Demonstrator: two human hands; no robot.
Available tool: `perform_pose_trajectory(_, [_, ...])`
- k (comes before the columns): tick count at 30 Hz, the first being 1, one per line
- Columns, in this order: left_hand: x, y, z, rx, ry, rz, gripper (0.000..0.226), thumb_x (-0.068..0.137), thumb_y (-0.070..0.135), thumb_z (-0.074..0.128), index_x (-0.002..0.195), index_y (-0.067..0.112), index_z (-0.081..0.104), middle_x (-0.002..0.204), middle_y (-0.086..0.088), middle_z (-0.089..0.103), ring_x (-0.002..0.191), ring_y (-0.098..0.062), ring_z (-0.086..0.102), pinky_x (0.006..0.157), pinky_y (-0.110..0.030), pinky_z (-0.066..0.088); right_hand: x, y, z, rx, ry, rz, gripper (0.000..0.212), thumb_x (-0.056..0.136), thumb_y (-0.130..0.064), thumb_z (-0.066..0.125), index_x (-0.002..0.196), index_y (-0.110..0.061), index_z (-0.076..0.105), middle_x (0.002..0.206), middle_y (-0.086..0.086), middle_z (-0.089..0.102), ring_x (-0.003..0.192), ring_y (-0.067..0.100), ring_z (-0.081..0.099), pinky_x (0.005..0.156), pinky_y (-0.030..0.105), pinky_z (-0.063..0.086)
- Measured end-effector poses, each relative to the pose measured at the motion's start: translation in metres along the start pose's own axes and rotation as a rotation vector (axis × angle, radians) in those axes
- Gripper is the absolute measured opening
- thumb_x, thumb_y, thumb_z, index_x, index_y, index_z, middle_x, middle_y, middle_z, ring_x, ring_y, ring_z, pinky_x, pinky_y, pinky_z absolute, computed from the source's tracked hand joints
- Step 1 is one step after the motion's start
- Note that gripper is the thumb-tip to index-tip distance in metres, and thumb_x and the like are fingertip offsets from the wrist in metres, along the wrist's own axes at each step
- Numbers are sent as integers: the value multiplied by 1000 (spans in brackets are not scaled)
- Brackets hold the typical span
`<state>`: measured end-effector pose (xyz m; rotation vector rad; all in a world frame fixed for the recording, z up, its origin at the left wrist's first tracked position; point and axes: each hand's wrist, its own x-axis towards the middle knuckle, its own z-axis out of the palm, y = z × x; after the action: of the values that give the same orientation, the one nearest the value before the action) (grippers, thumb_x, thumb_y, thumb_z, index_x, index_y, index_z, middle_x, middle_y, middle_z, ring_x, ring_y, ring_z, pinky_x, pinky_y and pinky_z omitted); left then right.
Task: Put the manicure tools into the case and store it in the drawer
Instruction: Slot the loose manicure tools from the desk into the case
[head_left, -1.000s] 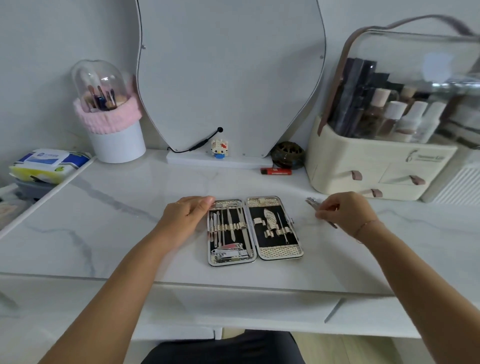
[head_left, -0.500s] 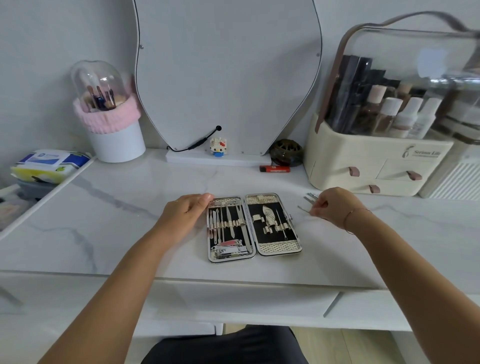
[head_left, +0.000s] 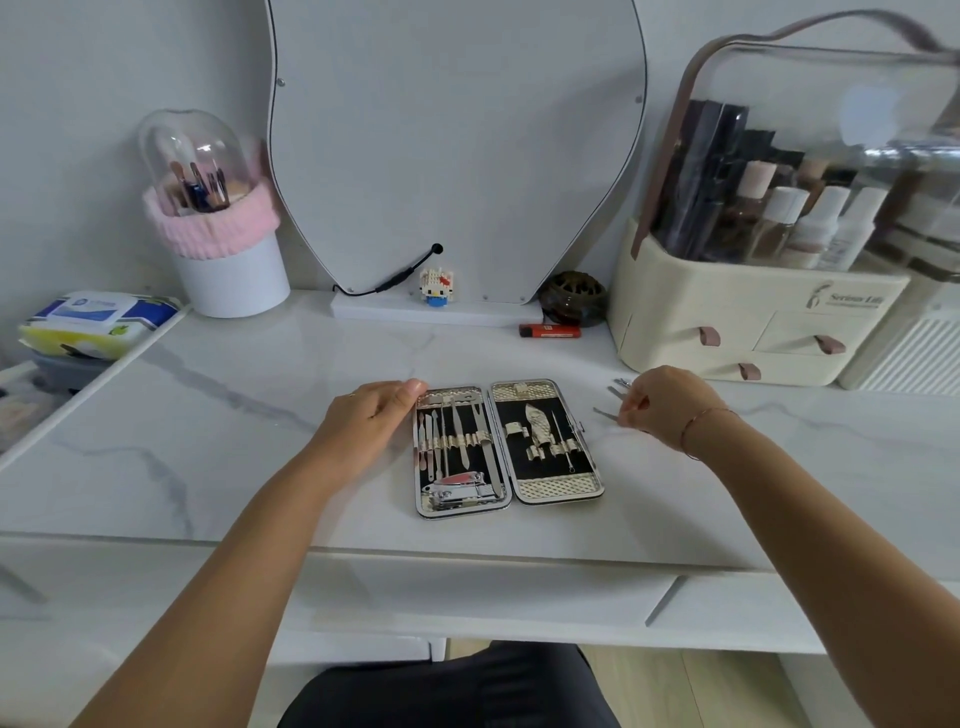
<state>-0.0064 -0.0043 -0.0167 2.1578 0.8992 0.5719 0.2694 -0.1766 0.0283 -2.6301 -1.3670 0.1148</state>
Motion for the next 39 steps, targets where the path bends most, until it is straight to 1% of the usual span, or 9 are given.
perform_pose_trajectory(6, [1,-3,-1,15,-12,2,78,82,78,21,107,20,66,113,-7,66,113,-22,55,93,-34,38,0,-2,-2,-64,-159,-44,17,87,-20,55,79,-10,67,89,11,67,88,28,60,77,32,47])
perform_pose_trajectory(9, [-1,2,0,10,-1,10,65,86,66,24,116,25,66,123,1,63,120,-17,51,96,-30,35,-4,-2,-4,13,-128,-84,19,83,-11,54,69,1,61,68,17,56,68,28,51,62,30,38])
perform_pose_trajectory(12, [-1,3,0,-6,3,10,65,84,66,25,118,27,64,127,4,61,124,-16,49,102,-31,34,-5,-12,-6,403,-36,-129,5,83,-8,62,78,-6,64,64,3,64,55,13,54,58,23,42])
perform_pose_trajectory(15, [0,0,-1,10,-13,-2,74,82,75,22,105,21,67,122,-2,64,120,-19,52,101,-35,36,-8,-43,-8,844,-185,-180,26,84,-4,63,109,-12,56,64,3,65,49,4,57,53,17,48])
perform_pose_trajectory(20, [1,-2,-1,36,-7,-6,88,78,82,18,107,13,65,114,-3,67,112,-20,55,97,-38,40,5,-108,3,992,-317,-239,29,85,-2,62,113,-11,58,67,8,67,58,13,63,63,25,59])
perform_pose_trajectory(23, [1,-1,-1,52,2,2,85,81,79,18,107,12,64,112,-5,67,110,-21,56,95,-39,41,15,-133,14,953,-282,-214,29,84,-5,64,113,-9,60,71,11,67,57,12,63,59,24,57])
perform_pose_trajectory(27, [2,-3,0,69,9,13,70,90,67,23,108,13,65,115,-3,66,112,-20,55,95,-37,40,26,-143,22,762,-197,-225,23,83,-12,67,106,-16,63,63,1,64,40,-1,53,41,13,38])
perform_pose_trajectory(31, [5,-6,0,51,2,30,84,80,79,19,99,10,64,112,-7,66,109,-22,56,94,-37,40,29,-142,27,702,-167,-255,22,82,-15,67,104,-18,64,72,9,70,47,1,54,47,17,40])
perform_pose_trajectory(39, [5,-6,-1,67,1,36,65,75,80,13,87,29,50,99,-6,65,106,-25,57,90,-35,41,29,-142,29,548,-180,-368,20,81,-22,69,101,-18,70,73,-2,64,61,6,52,59,19,41])
